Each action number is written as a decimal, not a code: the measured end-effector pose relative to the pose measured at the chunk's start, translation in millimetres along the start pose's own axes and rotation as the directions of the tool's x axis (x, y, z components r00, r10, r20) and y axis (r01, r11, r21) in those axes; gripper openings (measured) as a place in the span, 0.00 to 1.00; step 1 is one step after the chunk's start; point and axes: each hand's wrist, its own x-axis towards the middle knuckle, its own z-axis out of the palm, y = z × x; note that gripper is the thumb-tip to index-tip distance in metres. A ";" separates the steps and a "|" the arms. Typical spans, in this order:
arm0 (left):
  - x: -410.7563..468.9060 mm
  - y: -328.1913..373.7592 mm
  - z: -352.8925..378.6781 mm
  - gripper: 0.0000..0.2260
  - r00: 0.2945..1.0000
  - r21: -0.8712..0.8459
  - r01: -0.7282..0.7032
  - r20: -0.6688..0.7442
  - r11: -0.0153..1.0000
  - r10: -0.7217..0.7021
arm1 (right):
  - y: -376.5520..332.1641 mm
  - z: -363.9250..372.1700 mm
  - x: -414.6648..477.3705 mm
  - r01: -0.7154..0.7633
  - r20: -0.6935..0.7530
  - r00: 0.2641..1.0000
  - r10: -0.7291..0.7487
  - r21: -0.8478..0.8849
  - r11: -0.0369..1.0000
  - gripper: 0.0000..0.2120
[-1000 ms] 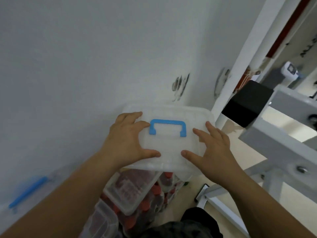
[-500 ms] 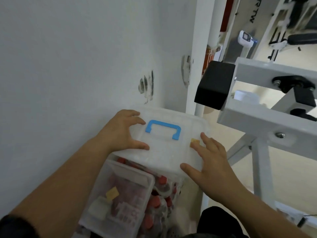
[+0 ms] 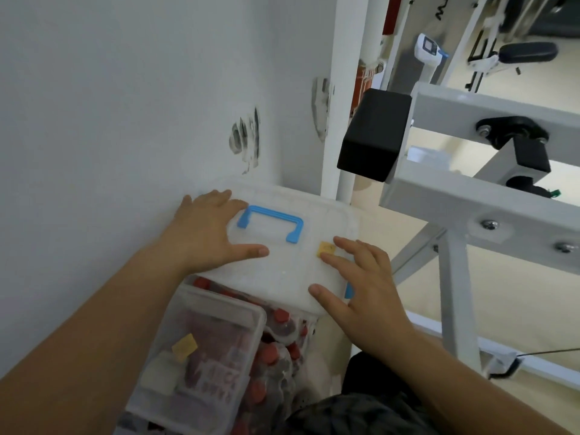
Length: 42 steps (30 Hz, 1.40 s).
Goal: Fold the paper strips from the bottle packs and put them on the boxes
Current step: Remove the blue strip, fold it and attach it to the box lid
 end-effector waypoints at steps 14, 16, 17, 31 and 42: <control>0.1 110.1 31.0 0.50 0.938 0.062 -0.344 0.075 0.937 0.340 | 11.3 1.0 8.8 -0.551 0.309 0.782 0.542 0.750 0.366 0.33; 1.8 113.8 33.3 0.50 0.933 0.077 -0.353 0.103 0.933 0.345 | 10.7 2.0 9.4 -0.508 0.305 0.794 0.525 0.807 0.299 0.26; 2.5 113.6 33.8 0.50 0.934 0.081 -0.350 0.108 0.933 0.341 | 10.9 2.3 10.3 -0.494 0.293 0.800 0.523 0.816 0.299 0.23; 1.4 106.7 46.2 0.50 0.931 0.064 -0.353 0.120 0.933 0.344 | 22.4 2.7 17.7 -0.397 0.248 0.871 0.425 0.864 0.309 0.15; 7.5 122.2 49.2 0.54 0.959 0.021 -0.265 0.108 0.964 0.262 | 27.1 -0.4 32.2 -0.415 0.183 0.834 0.521 0.830 0.372 0.24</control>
